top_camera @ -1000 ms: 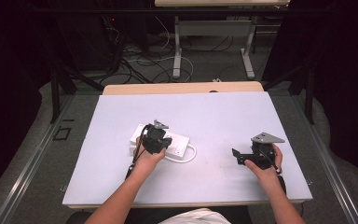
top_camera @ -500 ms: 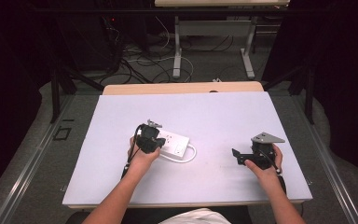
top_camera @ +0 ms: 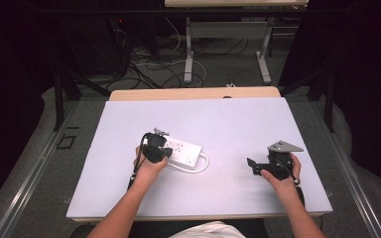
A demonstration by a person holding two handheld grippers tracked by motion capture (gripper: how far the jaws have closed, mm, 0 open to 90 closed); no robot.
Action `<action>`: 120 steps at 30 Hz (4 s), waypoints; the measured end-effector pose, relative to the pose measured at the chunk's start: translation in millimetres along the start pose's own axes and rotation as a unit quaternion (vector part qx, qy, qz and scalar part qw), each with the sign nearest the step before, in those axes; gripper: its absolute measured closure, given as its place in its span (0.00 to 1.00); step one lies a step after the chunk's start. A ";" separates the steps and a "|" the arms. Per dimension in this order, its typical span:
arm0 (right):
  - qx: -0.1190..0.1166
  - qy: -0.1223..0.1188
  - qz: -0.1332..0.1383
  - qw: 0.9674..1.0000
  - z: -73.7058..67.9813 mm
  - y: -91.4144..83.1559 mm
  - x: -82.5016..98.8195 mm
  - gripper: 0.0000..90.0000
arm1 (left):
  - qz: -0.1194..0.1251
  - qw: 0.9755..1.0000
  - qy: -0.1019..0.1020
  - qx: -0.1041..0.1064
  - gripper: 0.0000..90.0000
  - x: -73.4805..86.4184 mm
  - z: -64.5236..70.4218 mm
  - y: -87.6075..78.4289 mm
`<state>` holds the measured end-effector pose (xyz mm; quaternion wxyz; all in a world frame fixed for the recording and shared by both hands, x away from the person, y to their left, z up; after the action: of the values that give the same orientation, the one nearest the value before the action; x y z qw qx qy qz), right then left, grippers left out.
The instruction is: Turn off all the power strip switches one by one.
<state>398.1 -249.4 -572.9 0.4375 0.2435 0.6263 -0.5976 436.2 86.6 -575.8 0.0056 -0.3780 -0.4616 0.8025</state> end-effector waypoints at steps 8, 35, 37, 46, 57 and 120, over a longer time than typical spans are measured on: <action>0.000 -0.001 0.000 1.000 -0.2 0.3 0.1 0.07 | 0.000 1.000 -0.001 0.008 1.00 0.1 -0.3 1.3; 0.003 -0.002 0.003 1.000 0.0 0.4 -0.4 0.07 | -0.004 1.000 0.009 -0.007 1.00 1.2 0.9 4.9; 0.003 -0.001 0.001 1.000 0.1 0.1 -0.2 0.07 | -0.006 1.000 0.010 -0.007 1.00 2.1 0.7 4.3; -0.001 0.003 -0.001 1.000 -0.2 0.0 0.2 0.07 | -0.003 1.000 -0.005 0.002 1.00 0.6 -4.4 2.3; 0.000 0.000 0.000 1.000 0.2 0.0 0.1 0.07 | 0.004 1.000 -0.024 -0.006 1.00 -1.1 -16.2 -6.8; -0.001 -0.001 0.000 1.000 -0.1 0.2 0.1 0.07 | 0.010 0.999 -0.034 -0.028 1.00 7.5 -35.8 -13.7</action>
<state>398.1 -249.3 -573.1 0.4383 0.2421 0.6262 -0.5976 448.1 123.5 -580.5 -0.0285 -0.3547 -0.4798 0.8020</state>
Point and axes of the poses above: each handheld gripper's, and its own axes: y roughly forward along the jaws, x roughly out of its underside, z roughly to its right, the point moved 7 cm from there along y, roughly forward along the jaws, and after that the axes turned 13 degrees about x, right-handed, at the moved point
